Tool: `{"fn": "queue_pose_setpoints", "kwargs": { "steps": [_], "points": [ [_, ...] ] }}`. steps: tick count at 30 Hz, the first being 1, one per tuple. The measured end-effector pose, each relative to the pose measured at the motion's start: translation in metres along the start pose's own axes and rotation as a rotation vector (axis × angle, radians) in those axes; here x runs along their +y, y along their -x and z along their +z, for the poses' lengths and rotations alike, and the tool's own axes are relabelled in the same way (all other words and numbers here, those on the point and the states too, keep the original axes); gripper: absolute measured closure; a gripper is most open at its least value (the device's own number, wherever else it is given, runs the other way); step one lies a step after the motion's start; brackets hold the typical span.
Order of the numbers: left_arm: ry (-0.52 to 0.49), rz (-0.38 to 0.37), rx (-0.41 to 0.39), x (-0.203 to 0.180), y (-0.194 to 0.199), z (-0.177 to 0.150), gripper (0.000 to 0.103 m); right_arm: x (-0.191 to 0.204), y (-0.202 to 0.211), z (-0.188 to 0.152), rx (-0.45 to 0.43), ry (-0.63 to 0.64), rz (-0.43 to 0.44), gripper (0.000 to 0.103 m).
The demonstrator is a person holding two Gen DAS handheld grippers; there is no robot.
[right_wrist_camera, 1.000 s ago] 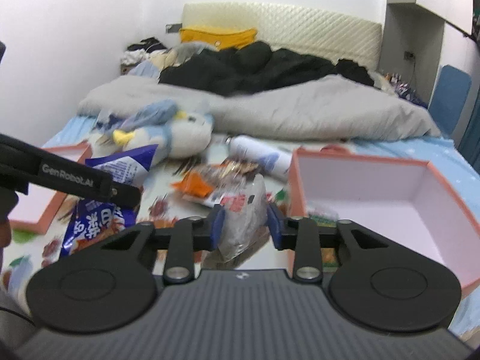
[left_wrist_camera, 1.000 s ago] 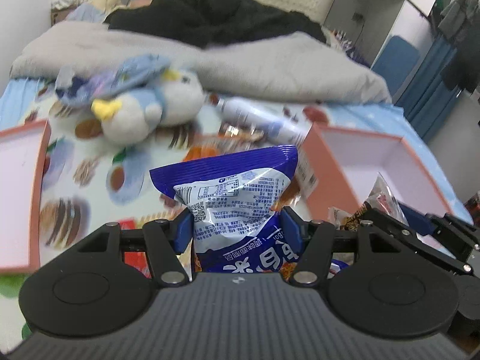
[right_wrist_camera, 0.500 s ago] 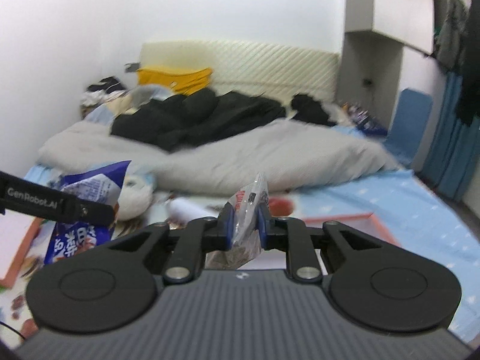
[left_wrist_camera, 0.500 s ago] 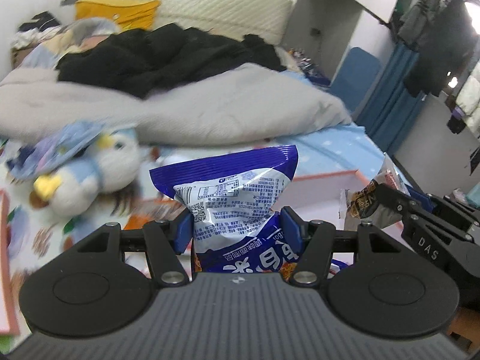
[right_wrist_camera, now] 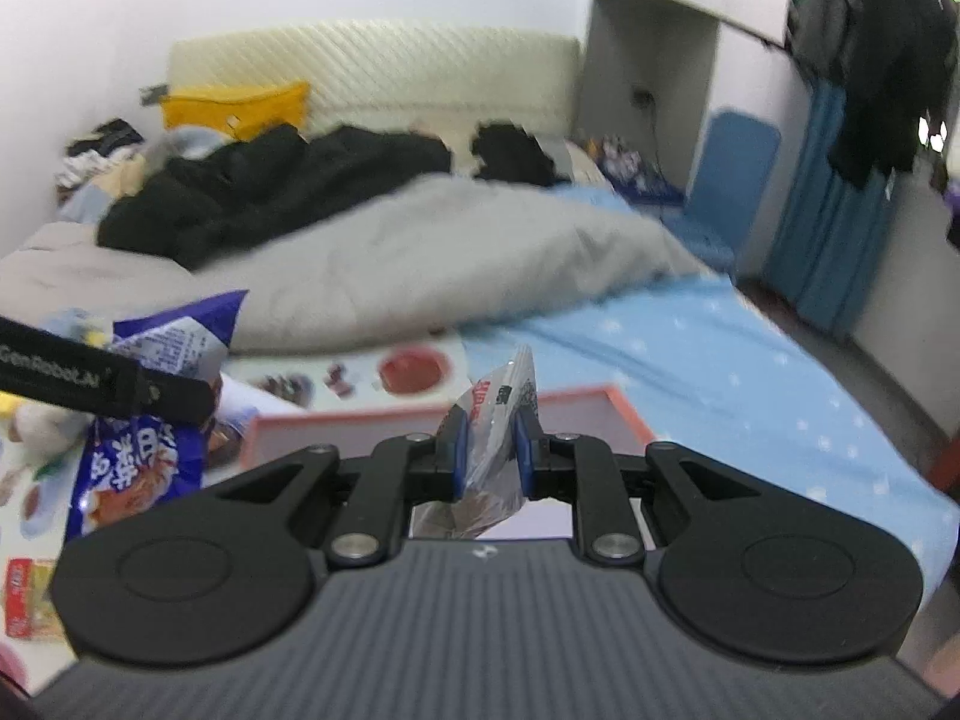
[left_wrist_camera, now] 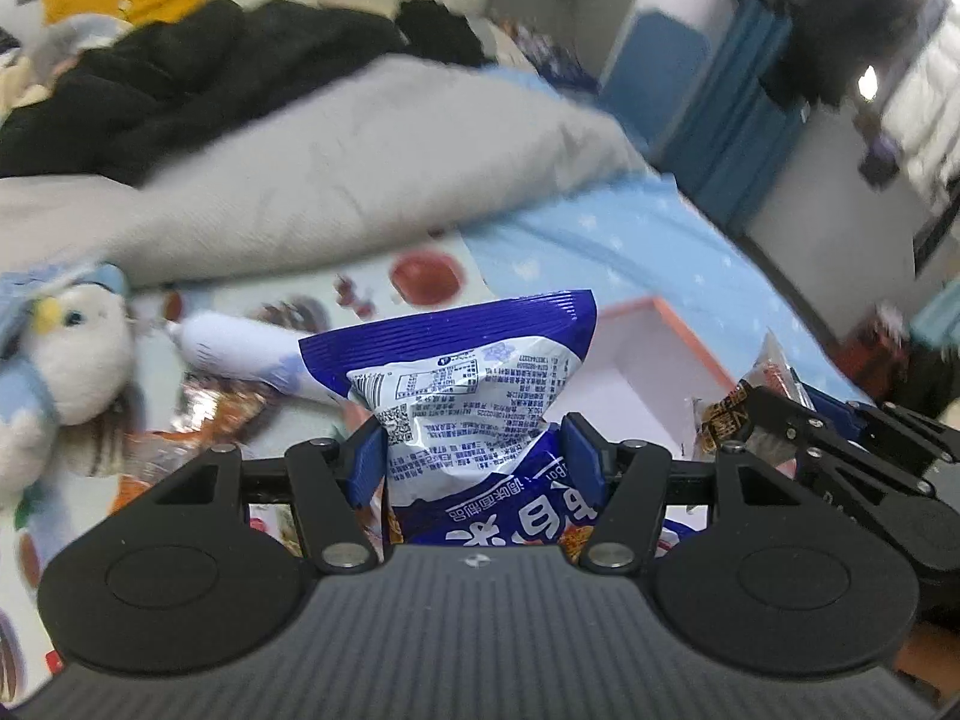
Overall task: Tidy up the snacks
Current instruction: 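Carry both held snacks over the pink box and open both grippers, then withdraw both tools from the pink box back toward the snack pile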
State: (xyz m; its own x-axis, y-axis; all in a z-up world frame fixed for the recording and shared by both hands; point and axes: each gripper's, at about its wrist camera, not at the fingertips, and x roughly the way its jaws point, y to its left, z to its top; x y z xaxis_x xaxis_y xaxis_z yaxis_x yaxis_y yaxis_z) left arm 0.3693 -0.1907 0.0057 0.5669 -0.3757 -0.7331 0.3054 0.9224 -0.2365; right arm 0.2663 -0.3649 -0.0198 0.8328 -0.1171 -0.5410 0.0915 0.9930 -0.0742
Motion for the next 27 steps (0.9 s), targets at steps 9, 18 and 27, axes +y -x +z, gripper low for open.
{"fn": "queue_pose_setpoints", "kwargs": {
  "steps": [9,18,27],
  "points": [
    [-0.037,-0.007,0.097,-0.013,-0.048,-0.026,0.036,-0.022,-0.036,-0.051,0.152,-0.129,-0.003,0.083],
    [-0.065,-0.029,0.094,-0.012,-0.045,-0.023,0.020,-0.024,-0.035,-0.051,0.155,-0.155,0.003,0.069],
    [-0.109,-0.027,-0.017,-0.017,0.003,-0.012,0.019,-0.028,0.000,-0.028,0.036,-0.173,0.037,0.051]
  ]
}}
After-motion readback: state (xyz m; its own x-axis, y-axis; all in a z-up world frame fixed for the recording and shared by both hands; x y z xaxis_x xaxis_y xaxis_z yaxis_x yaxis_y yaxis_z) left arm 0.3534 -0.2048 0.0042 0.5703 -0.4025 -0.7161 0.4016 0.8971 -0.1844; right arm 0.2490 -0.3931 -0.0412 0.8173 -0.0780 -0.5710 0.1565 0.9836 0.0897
